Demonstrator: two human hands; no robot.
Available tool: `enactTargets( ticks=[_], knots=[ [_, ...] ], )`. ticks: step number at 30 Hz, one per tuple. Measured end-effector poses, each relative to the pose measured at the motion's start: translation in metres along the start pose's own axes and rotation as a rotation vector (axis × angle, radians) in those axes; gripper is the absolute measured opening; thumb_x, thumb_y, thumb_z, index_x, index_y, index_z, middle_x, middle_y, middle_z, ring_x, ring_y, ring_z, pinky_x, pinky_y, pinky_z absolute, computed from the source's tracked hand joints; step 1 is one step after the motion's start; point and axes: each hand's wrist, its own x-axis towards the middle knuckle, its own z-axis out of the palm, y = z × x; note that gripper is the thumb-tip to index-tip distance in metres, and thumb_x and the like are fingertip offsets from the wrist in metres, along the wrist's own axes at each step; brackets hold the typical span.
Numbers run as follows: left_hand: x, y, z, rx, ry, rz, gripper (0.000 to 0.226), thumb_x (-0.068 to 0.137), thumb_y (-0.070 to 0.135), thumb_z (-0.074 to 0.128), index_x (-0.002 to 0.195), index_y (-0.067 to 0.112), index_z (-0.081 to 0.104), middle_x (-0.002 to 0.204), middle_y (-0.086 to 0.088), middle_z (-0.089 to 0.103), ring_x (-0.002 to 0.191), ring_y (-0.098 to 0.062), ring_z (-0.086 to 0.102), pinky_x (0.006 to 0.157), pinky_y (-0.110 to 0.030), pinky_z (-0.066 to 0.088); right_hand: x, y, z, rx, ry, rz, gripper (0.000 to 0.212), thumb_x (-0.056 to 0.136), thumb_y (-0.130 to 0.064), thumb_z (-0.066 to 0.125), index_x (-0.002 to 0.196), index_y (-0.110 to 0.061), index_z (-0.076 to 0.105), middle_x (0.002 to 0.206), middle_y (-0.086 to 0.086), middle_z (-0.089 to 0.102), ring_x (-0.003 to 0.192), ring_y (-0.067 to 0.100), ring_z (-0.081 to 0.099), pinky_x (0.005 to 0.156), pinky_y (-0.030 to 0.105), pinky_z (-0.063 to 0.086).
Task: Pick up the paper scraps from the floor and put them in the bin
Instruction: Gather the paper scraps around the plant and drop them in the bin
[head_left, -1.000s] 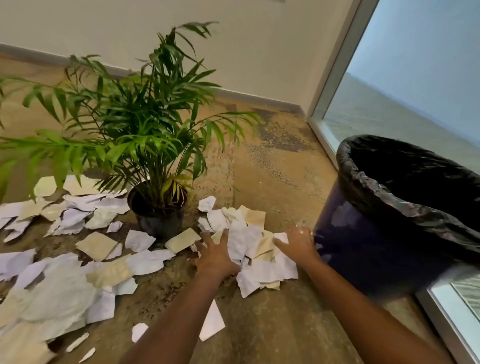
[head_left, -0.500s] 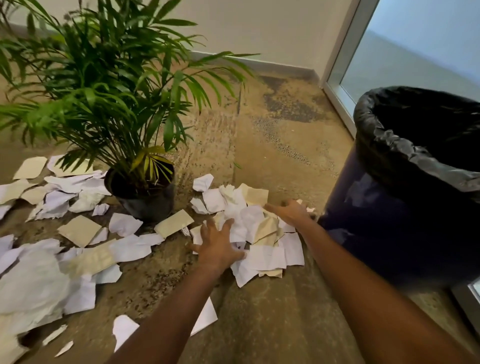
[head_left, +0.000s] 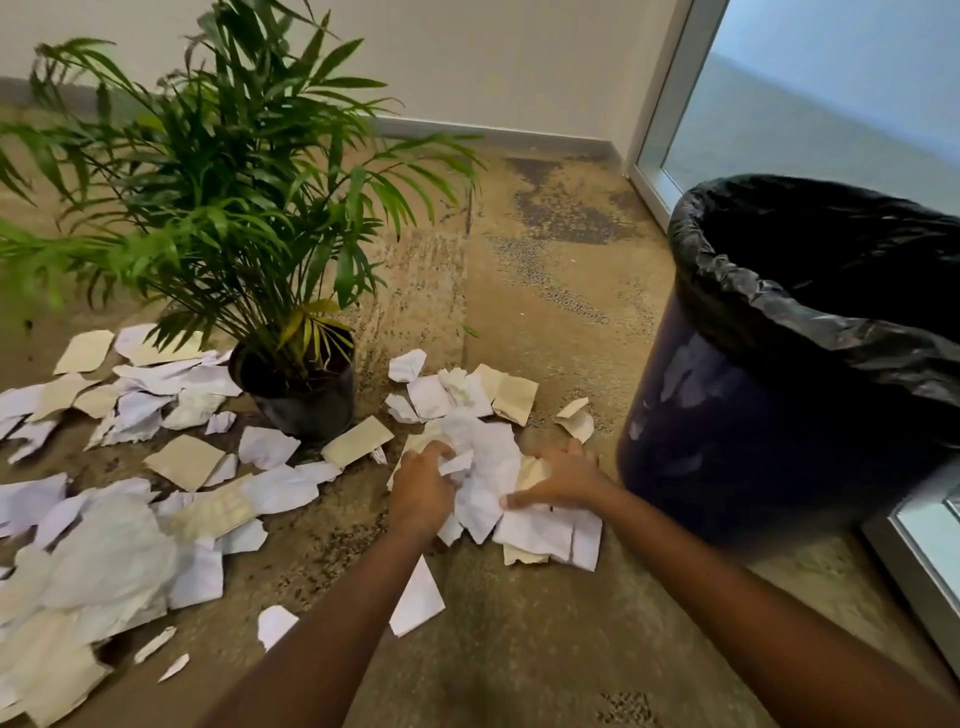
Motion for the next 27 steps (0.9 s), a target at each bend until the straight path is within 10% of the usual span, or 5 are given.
enactTargets(
  ticks=[4,11,17,24,27],
  knots=[
    [-0.012,0.0,-0.004,-0.202,-0.054,-0.089,0.036,0.091,0.02,0.06,0.124,0.006,0.053,0.13,-0.015,0.056,0.119,-0.028,0.053,0.096,-0.031,0.044,-0.019,-0.009,0.011,0.058,0.002,0.034,0.091,0.071,-0.043,0.076,0.144,-0.023,0.027,0.157,0.02,-0.001,0.144,0.042,-0.003,0.117,0.052,0.007],
    [-0.027,0.008,-0.009,-0.284,-0.103,-0.086,0.052,0.081,0.01,0.071,0.129,0.006,0.051,0.132,-0.011,0.057,0.118,-0.029,0.055,0.094,-0.034,0.046,-0.043,-0.016,0.018,0.278,0.024,-0.017,0.065,0.076,-0.015,0.074,0.133,-0.009,0.043,0.135,0.012,0.05,0.121,0.026,0.049,0.092,0.032,0.046],
    [-0.039,0.024,-0.031,-0.104,0.05,0.118,0.025,0.091,0.013,0.055,0.115,0.007,0.061,0.118,-0.014,0.065,0.109,-0.033,0.059,0.091,-0.042,0.051,-0.061,-0.017,0.0,0.365,0.2,-0.108,0.047,0.08,-0.011,0.071,0.123,-0.011,0.053,0.125,0.01,0.057,0.096,0.016,0.053,0.056,0.017,0.038],
    [-0.047,0.054,-0.065,0.077,0.261,0.175,0.031,0.096,0.016,0.049,0.126,0.011,0.053,0.128,-0.012,0.057,0.116,-0.03,0.055,0.089,-0.04,0.049,-0.098,-0.036,-0.046,0.349,0.442,-0.265,0.033,0.081,-0.015,0.069,0.113,-0.011,0.061,0.116,0.008,0.065,0.107,0.023,0.058,0.072,0.022,0.036],
    [-0.051,0.068,-0.08,0.001,0.31,0.146,0.022,0.093,0.011,0.054,0.113,0.004,0.056,0.119,-0.015,0.06,0.108,-0.034,0.057,0.081,-0.039,0.049,-0.12,-0.043,-0.07,0.366,0.523,-0.341,0.015,0.081,-0.014,0.069,0.079,-0.024,0.058,0.092,0.006,0.066,0.089,0.018,0.057,0.06,0.025,0.035]
  ],
)
